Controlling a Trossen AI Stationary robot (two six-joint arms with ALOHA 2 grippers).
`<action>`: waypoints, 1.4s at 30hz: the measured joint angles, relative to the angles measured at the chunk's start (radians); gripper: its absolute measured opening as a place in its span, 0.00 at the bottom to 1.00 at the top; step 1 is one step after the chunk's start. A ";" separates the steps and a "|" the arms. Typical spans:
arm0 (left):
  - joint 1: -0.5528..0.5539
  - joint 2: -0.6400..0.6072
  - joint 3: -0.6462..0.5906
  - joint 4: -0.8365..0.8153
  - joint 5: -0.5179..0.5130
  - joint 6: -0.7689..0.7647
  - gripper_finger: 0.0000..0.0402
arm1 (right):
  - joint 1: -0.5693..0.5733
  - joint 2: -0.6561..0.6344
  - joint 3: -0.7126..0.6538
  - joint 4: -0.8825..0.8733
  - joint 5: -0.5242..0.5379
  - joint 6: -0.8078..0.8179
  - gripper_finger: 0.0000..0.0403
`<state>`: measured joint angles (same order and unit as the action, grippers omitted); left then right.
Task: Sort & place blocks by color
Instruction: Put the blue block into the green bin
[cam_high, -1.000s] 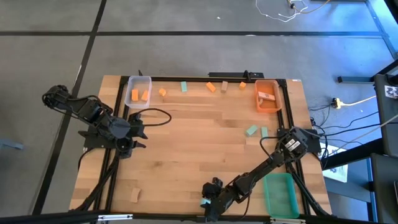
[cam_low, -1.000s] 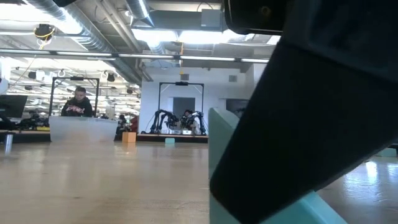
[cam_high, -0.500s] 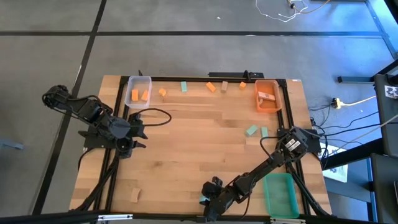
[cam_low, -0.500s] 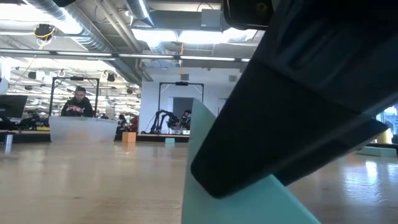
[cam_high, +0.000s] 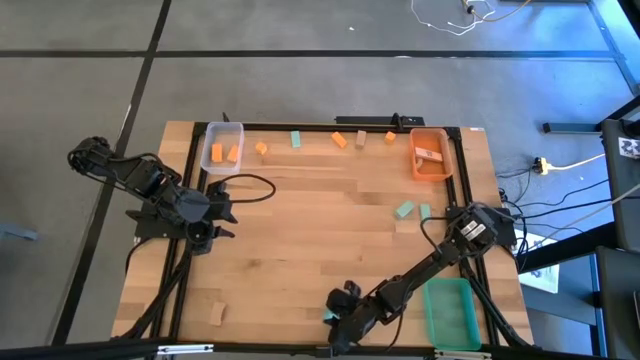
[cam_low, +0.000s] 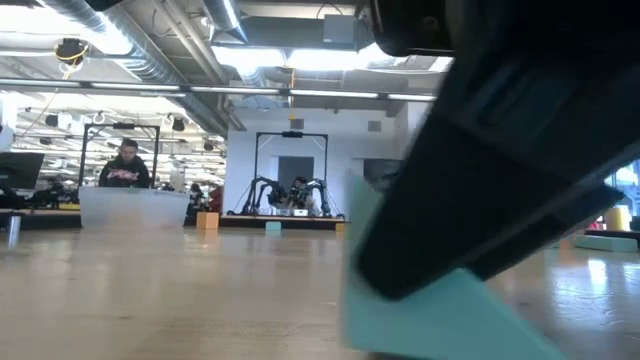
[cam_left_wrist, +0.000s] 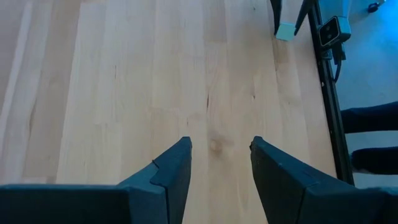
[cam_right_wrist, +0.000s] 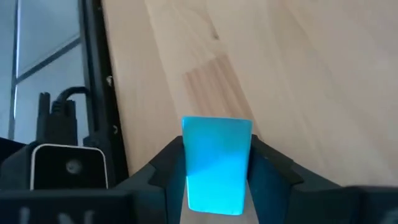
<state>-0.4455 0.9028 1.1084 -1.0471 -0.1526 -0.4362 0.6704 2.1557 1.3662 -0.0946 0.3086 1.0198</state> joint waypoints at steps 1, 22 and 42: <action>0.000 0.000 0.000 0.000 0.000 0.000 0.38 | 0.000 -0.011 -0.001 -0.027 -0.007 0.013 0.33; 0.000 0.000 0.000 0.001 -0.054 0.000 0.38 | -0.002 -0.403 0.004 -0.803 -0.510 0.039 0.33; 0.000 0.000 0.000 0.112 -0.154 0.050 0.38 | 0.131 -0.466 -0.083 -1.217 -0.698 -0.035 0.33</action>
<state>-0.4454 0.9028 1.1084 -0.9356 -0.3062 -0.3859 0.8019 1.6901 1.2828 -1.3112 -0.3893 0.9851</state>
